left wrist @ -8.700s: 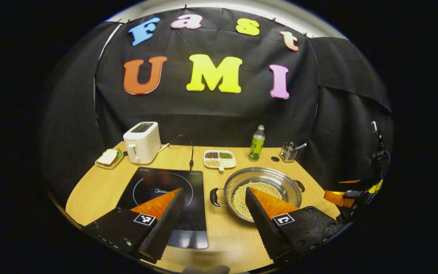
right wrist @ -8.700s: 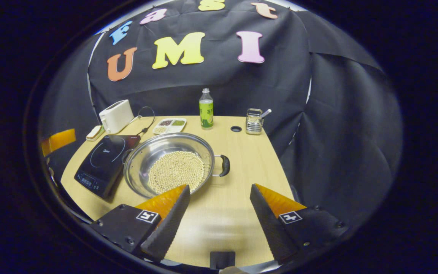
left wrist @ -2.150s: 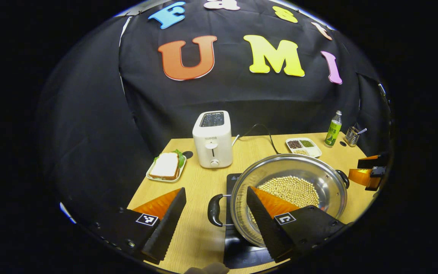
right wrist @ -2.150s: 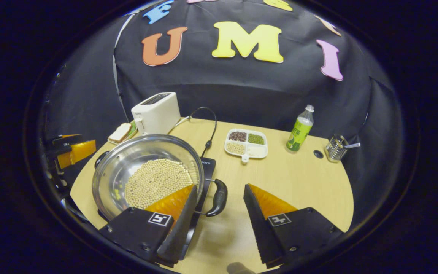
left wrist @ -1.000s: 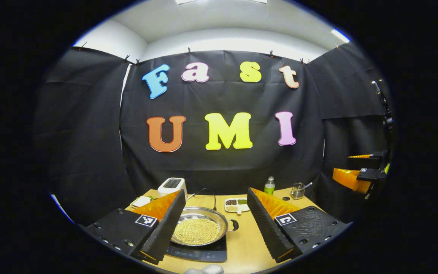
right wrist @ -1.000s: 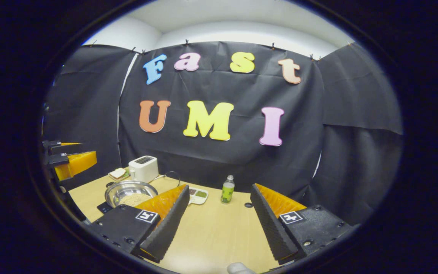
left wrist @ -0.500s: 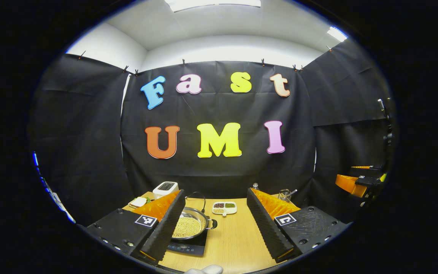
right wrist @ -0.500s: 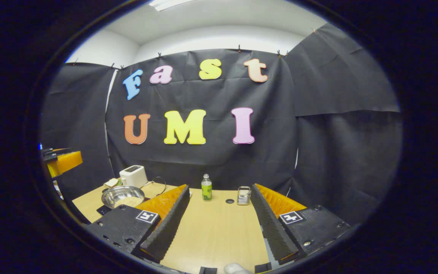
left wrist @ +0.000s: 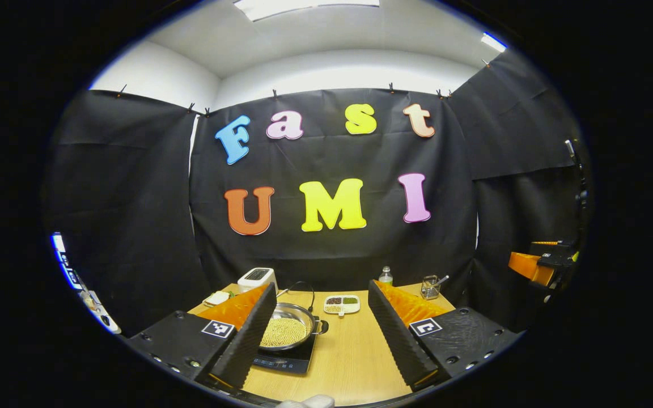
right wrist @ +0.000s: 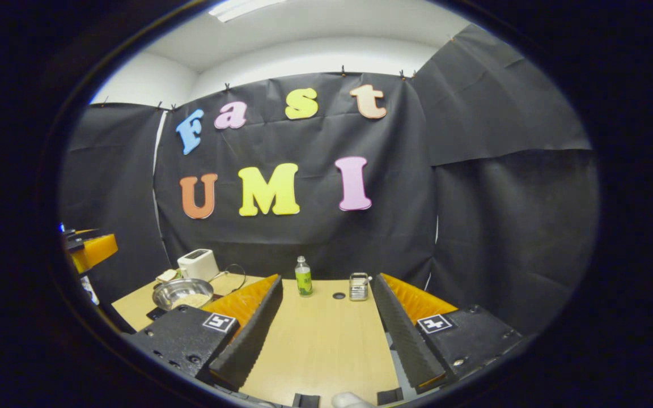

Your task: First push the handle of the pot to place it horizontally, then grasp the pot with both hands and set it on the induction cooktop.

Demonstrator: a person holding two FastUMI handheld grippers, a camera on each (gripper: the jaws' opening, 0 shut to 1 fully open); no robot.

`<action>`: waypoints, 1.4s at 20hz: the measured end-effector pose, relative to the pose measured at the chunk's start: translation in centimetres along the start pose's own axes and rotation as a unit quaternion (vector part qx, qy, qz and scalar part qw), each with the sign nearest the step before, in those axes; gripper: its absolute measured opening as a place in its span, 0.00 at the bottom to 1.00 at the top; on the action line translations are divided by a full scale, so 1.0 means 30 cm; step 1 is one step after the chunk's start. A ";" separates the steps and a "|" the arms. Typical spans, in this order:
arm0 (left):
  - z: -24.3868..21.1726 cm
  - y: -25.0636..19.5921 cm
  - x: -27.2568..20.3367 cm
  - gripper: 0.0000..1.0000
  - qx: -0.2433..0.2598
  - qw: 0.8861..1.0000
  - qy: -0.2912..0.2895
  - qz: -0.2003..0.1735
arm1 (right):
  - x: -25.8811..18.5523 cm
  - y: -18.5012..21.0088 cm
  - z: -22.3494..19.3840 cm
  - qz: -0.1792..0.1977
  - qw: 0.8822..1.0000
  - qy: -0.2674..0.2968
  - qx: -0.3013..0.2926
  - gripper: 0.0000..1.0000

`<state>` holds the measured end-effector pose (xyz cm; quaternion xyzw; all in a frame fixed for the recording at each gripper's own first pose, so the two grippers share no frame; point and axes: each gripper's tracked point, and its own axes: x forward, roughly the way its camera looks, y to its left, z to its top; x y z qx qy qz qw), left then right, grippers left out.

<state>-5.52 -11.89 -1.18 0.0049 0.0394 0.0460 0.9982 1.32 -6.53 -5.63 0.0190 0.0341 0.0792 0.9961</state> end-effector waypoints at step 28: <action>-0.021 -0.058 0.148 0.96 -0.001 1.000 0.005 -0.006 | 0.091 -0.027 0.020 0.004 1.000 0.005 -0.008 1.00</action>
